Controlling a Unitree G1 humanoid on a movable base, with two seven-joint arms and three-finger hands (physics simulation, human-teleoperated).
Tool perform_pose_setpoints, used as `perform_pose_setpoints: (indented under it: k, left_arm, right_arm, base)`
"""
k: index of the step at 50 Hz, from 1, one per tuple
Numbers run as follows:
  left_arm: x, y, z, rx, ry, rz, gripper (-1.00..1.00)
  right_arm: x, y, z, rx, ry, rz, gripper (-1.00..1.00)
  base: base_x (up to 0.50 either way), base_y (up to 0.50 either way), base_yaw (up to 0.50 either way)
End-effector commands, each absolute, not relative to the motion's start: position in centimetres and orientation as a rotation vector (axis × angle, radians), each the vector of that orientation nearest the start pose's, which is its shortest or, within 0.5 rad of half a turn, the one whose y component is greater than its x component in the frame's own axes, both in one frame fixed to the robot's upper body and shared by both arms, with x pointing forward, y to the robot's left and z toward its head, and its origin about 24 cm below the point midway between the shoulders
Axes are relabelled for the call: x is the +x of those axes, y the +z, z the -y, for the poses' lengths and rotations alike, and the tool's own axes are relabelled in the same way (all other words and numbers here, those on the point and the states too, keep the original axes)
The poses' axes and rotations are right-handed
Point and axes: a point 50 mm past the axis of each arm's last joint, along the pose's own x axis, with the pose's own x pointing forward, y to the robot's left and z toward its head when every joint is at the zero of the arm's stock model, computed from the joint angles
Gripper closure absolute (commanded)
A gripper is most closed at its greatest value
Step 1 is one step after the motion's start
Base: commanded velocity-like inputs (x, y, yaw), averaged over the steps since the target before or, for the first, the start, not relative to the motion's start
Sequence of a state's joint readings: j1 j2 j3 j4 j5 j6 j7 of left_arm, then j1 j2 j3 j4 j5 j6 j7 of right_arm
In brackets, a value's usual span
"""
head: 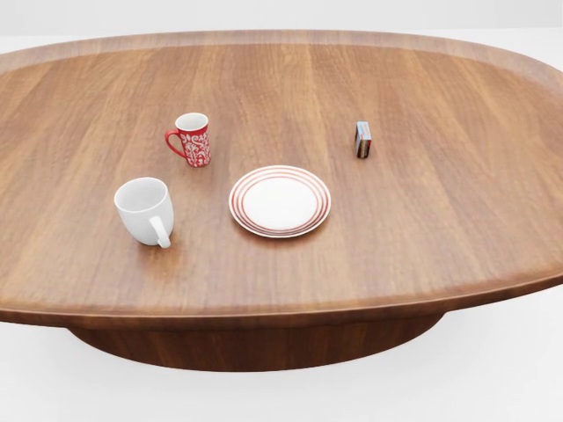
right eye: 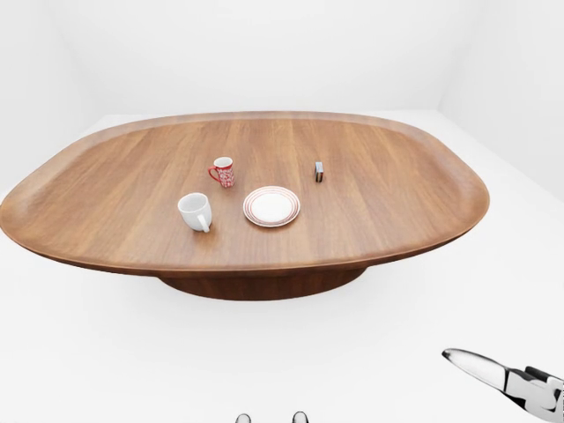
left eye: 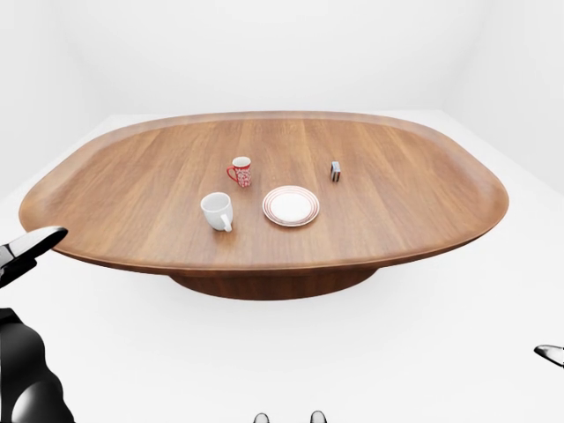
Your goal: Put the white mug on the plate.
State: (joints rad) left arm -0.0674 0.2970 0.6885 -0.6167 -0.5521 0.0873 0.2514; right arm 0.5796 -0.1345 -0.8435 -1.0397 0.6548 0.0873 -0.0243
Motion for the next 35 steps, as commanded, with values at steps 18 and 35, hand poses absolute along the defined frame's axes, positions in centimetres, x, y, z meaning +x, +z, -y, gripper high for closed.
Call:
perform_pose_setpoints:
  k: [18, 35]
  left_arm:
    - [17.2, 22.8, -29.9, -0.148, 0.572, 0.801, -1.0]
    - [17.5, 22.4, -29.8, -0.145, 0.568, 0.781, -1.0]
  right_arm:
    - [7.6, 21.2, 26.8, -0.151, -0.455, 0.553, -1.0]
    - [8.2, 20.6, 26.1, -0.236, -0.445, 0.544, -1.0]
  base:
    - [0.25, 0.0, 0.0]
    - [0.2, 0.12, 0.0]
